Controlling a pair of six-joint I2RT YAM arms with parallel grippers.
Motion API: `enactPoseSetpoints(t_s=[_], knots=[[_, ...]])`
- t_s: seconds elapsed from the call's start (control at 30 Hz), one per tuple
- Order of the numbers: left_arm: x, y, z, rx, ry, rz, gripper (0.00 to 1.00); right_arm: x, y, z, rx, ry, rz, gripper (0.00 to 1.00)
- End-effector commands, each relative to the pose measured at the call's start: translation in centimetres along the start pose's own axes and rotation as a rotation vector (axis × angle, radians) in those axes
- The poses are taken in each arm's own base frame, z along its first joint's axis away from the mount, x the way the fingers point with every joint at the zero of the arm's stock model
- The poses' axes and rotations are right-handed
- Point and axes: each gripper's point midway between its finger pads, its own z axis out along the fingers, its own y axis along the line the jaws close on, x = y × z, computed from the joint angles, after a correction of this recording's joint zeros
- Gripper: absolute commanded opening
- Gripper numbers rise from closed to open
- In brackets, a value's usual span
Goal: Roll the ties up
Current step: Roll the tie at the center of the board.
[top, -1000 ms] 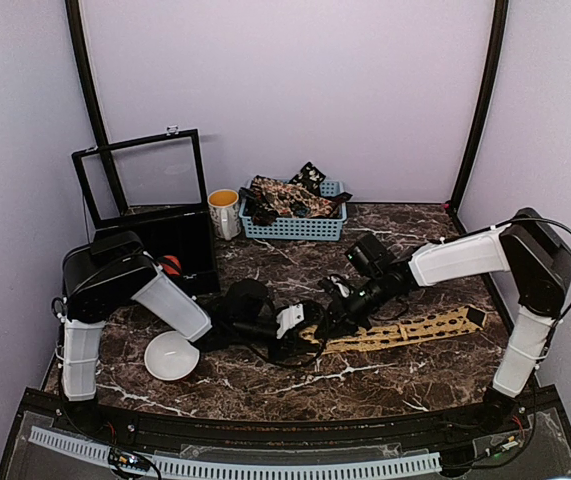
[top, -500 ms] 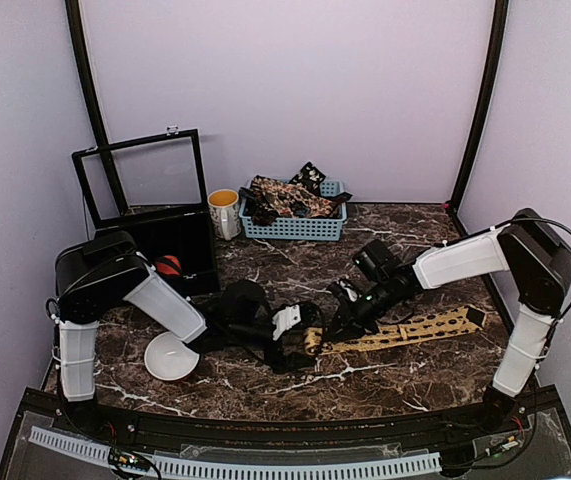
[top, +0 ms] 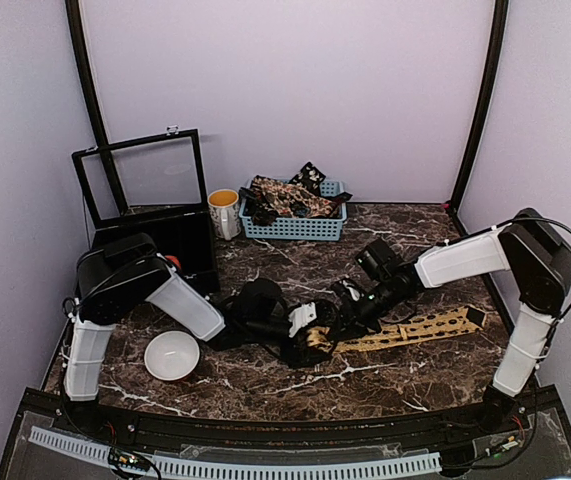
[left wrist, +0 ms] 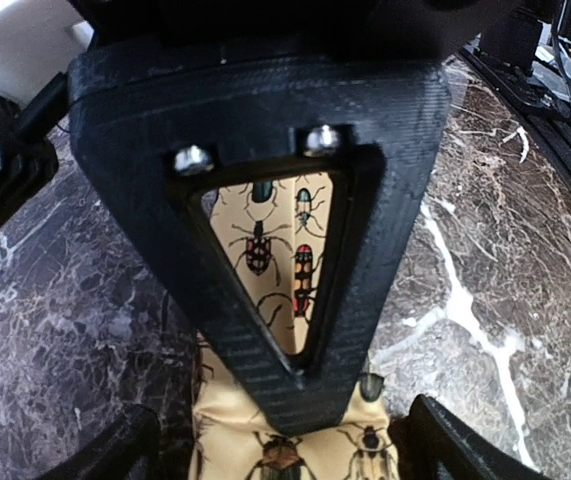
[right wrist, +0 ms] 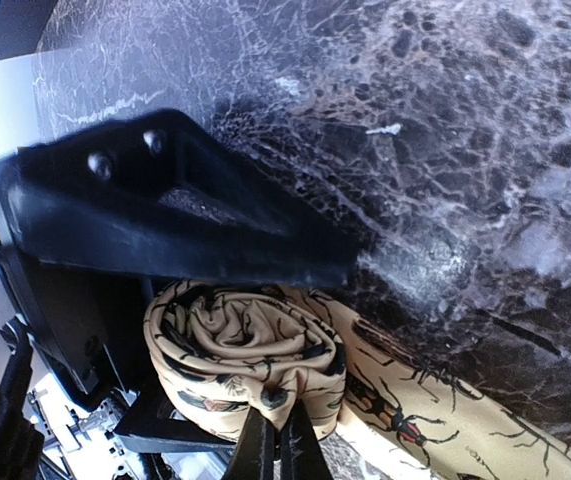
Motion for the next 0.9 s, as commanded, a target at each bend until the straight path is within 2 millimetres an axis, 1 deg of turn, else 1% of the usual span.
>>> enactPoseSetpoints(t_s=[0.0, 0.13, 0.17, 0.27, 0.33, 0.4, 0.43, 0.47, 0.5, 0.57, 0.6, 0.7, 0.8, 0.87], knots=[[3.9, -1.6, 0.2, 0.053, 0.120, -0.033, 0.79, -0.3, -0.2, -0.6, 0.029, -0.018, 0.001, 0.00], [4.9, -2.1, -0.4, 0.057, 0.148, -0.028, 0.58, -0.3, 1.0, -0.7, -0.002, -0.018, -0.013, 0.00], [5.0, -2.1, -0.5, 0.052, 0.150, -0.025, 0.52, -0.2, 1.3, -0.7, -0.008, -0.017, -0.017, 0.00], [5.0, -2.1, -0.7, 0.046, 0.155, -0.020, 0.38, 0.1, 2.6, -0.7, -0.031, -0.009, -0.037, 0.00], [4.9, -2.2, -0.8, 0.048, 0.150, -0.014, 0.30, 0.4, 3.2, -0.8, -0.048, -0.005, -0.043, 0.00], [4.7, -2.2, -0.9, 0.052, 0.144, -0.007, 0.26, 0.7, 3.1, -0.8, -0.049, 0.000, -0.038, 0.00], [4.6, -2.3, -0.9, 0.054, 0.139, -0.004, 0.26, 0.9, 2.6, -0.8, -0.036, 0.000, -0.035, 0.00], [4.6, -2.3, -0.9, 0.056, 0.139, -0.007, 0.28, 0.9, 1.9, -0.8, -0.019, -0.001, -0.023, 0.00], [4.4, -2.4, -1.0, 0.061, 0.132, -0.007, 0.34, 1.0, 1.0, -0.7, -0.004, -0.001, -0.007, 0.00], [3.9, -2.5, -1.2, 0.061, 0.109, -0.009, 0.52, 1.0, -1.0, -0.5, 0.032, -0.006, 0.029, 0.00], [3.6, -2.5, -1.4, 0.058, 0.096, -0.007, 0.56, 1.1, -1.8, -0.3, 0.050, -0.003, 0.039, 0.00], [3.0, -2.4, -1.7, 0.049, 0.073, -0.010, 0.61, 1.3, -3.7, 0.3, 0.089, 0.016, 0.055, 0.00], [1.9, -2.3, -2.0, 0.036, 0.030, -0.017, 0.65, 1.5, -4.8, 0.9, 0.109, 0.035, 0.062, 0.00], [1.3, -2.2, -2.0, 0.034, 0.002, -0.027, 0.70, 1.7, -5.4, 1.2, 0.120, 0.046, 0.070, 0.00]])
